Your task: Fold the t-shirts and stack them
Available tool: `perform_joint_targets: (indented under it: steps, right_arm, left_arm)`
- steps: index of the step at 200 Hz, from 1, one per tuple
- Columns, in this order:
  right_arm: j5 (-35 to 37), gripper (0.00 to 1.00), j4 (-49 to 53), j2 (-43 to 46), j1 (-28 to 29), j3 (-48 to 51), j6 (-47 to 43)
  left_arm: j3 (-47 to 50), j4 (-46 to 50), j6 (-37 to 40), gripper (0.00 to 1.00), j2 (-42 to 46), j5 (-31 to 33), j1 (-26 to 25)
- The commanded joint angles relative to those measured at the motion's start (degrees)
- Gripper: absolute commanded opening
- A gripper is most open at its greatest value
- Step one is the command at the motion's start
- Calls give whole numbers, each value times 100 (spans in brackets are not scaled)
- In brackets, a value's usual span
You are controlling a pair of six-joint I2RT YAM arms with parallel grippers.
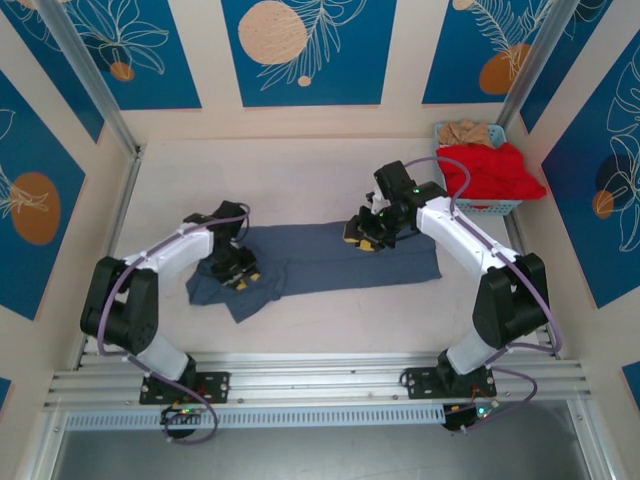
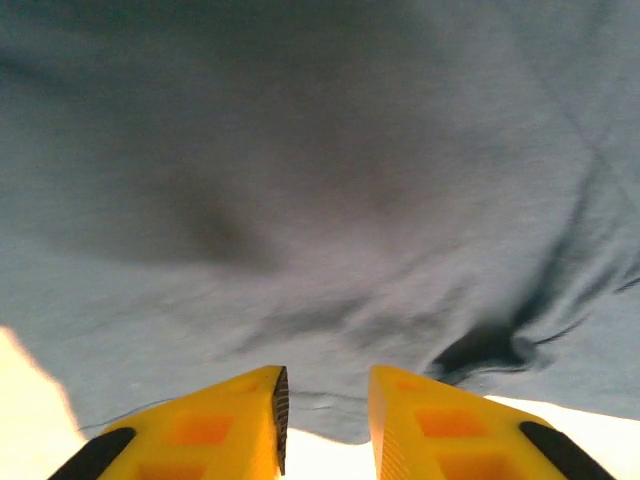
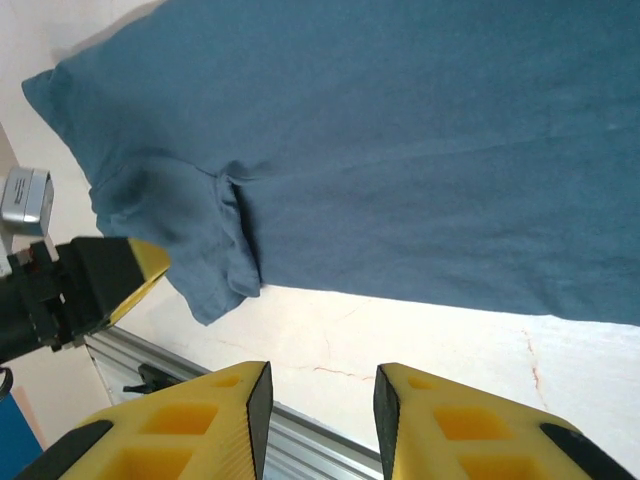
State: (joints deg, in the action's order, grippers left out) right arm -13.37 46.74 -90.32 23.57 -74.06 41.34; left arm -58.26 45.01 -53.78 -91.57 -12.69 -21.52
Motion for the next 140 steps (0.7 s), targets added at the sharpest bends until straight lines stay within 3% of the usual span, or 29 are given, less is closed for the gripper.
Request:
perform_joint_targets:
  steps: [1,30,100,140]
  right_arm:
    - [-34,35,-9,-11,0,73,111]
    - [-5,35,68,56,-37,-8,93]
    - [-448,35,-276,393,62,-58,23]
    - [-535,35,-306,602,51,82,93]
  left_arm:
    - [-418,-463,-19,23,-392,-122,-347]
    - [-555,-198,49,18,-853,110,-550]
    - [-863,-349,103,16,-1267,127,-1012]
    - [-1222,136,100,16,-1314,346,-1331]
